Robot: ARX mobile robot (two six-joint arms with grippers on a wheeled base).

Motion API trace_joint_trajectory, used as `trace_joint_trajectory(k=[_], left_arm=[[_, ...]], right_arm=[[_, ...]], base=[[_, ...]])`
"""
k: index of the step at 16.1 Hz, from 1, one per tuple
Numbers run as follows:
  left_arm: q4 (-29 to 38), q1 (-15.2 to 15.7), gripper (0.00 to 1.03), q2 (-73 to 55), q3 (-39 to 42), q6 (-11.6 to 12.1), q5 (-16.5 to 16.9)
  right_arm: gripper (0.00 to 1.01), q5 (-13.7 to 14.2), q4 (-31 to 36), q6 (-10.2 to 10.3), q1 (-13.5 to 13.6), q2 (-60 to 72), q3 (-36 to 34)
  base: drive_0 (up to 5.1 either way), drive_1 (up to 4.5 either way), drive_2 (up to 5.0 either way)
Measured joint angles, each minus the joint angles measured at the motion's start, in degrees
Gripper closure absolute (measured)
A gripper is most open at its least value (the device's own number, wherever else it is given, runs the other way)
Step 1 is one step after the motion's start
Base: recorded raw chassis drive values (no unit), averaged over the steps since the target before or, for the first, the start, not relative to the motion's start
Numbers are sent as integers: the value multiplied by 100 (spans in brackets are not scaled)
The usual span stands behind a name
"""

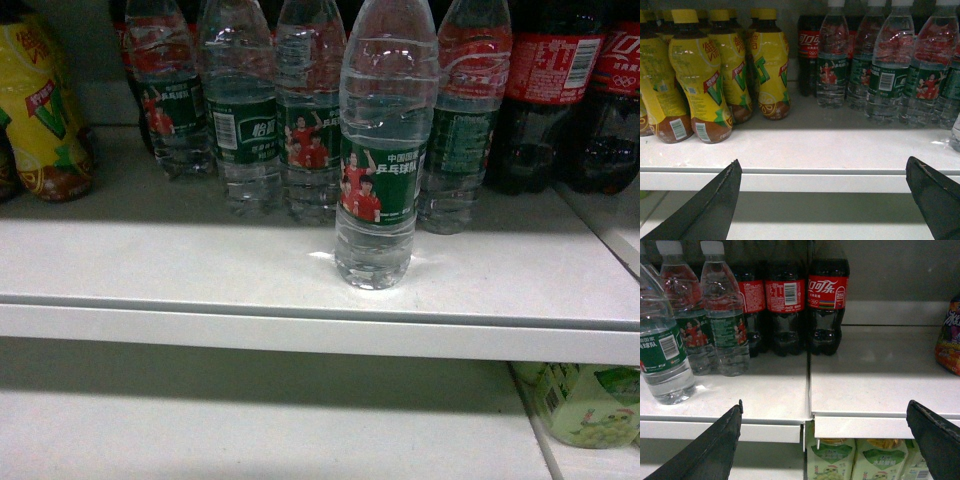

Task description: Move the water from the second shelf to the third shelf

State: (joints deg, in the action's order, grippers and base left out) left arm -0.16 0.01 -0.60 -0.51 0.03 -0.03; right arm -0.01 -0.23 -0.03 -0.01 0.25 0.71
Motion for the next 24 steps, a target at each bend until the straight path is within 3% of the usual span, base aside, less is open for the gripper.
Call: trace_joint_trajectory(k=[21, 22, 23, 24], left_arm=[[-2, 0, 5, 0, 0, 0, 0], [0, 0, 5, 0, 0, 0, 0], [0, 0, 5, 0, 0, 0, 0], [0, 0, 5, 0, 0, 0, -2]], right_arm=[[3, 0, 0, 0, 0, 0, 0], [3, -57, -28, 70, -17, 7, 4], [3, -461, 129, 424, -184, 249, 9], [3, -669, 557, 815, -308, 789, 68]], base=[[0, 0, 0], [0, 0, 0], [0, 0, 0], [0, 0, 0]])
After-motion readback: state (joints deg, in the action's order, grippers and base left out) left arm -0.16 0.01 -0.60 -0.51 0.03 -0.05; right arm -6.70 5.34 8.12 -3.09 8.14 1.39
